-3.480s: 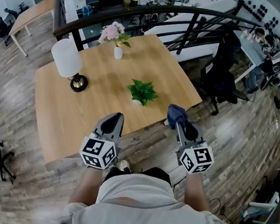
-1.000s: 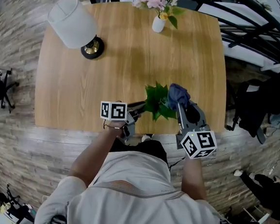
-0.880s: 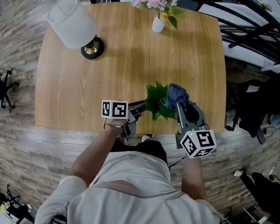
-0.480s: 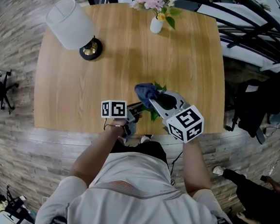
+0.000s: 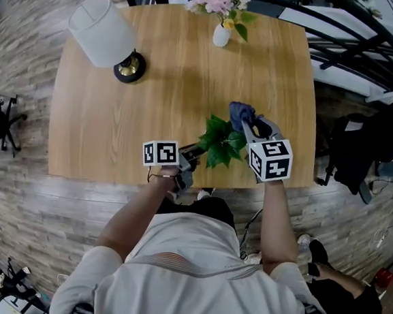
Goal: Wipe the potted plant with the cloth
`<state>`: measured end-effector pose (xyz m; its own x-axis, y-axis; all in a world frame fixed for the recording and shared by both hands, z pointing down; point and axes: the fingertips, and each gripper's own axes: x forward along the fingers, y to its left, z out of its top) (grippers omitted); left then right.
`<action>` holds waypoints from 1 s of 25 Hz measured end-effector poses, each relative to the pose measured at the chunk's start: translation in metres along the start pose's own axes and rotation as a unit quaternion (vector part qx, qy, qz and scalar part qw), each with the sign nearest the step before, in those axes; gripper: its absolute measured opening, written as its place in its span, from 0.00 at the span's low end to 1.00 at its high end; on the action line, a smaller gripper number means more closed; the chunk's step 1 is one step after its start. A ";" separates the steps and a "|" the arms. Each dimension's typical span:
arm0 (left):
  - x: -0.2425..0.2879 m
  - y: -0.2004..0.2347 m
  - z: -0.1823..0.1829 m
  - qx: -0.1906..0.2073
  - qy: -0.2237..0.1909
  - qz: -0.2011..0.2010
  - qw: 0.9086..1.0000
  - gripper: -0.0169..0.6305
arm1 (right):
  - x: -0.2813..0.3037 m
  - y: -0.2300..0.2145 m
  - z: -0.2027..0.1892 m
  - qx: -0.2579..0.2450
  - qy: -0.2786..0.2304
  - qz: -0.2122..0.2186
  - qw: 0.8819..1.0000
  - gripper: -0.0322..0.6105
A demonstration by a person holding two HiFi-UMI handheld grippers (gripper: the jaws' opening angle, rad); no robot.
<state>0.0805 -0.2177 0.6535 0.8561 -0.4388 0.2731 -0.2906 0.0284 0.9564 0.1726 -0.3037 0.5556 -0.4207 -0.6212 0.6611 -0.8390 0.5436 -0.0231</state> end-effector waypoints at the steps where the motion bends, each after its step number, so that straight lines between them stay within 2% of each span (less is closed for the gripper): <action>1: 0.000 0.000 0.000 0.001 0.000 0.001 1.000 0.21 | -0.005 -0.011 -0.001 0.005 -0.007 -0.020 1.000 0.25; 3: 0.000 0.000 0.000 0.003 0.000 0.002 1.000 0.21 | -0.023 -0.024 0.005 0.019 -0.040 -0.048 0.998 0.25; 5: 0.000 0.000 0.001 0.004 0.000 0.002 1.000 0.21 | -0.047 -0.023 0.018 0.050 -0.091 -0.043 0.994 0.25; 8: -0.001 0.002 0.002 0.002 -0.002 0.003 1.000 0.21 | -0.071 0.003 0.028 0.136 -0.142 0.023 0.980 0.25; 10: -0.002 0.002 0.002 0.002 -0.003 0.003 1.000 0.21 | -0.072 0.019 0.018 0.184 -0.140 0.061 0.971 0.25; 12: -0.002 0.002 0.002 0.003 -0.003 0.004 1.000 0.21 | -0.070 0.024 0.004 0.212 -0.131 0.064 0.966 0.25; 14: -0.001 0.002 0.002 0.002 -0.004 0.005 1.000 0.21 | -0.075 0.015 -0.003 0.220 -0.138 0.041 0.965 0.25; 17: 0.001 0.001 0.003 0.001 -0.005 0.005 1.000 0.21 | -0.094 -0.011 0.005 0.216 -0.182 0.006 0.959 0.25; 20: 0.000 0.001 0.003 0.000 -0.008 0.006 1.000 0.21 | -0.107 -0.016 0.019 0.220 -0.208 0.021 0.953 0.25; 23: 0.000 0.001 0.003 -0.001 -0.011 0.006 1.000 0.21 | -0.101 0.007 0.019 0.223 -0.187 0.070 0.954 0.25; 25: 0.000 0.002 0.003 -0.001 -0.012 0.006 1.000 0.21 | -0.080 0.026 -0.002 0.230 -0.123 0.098 0.960 0.25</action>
<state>0.0783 -0.2206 0.6548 0.8419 -0.4601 0.2818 -0.2993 0.0363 0.9535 0.1851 -0.2387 0.5043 -0.6081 -0.6775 0.4139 -0.7748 0.3929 -0.4953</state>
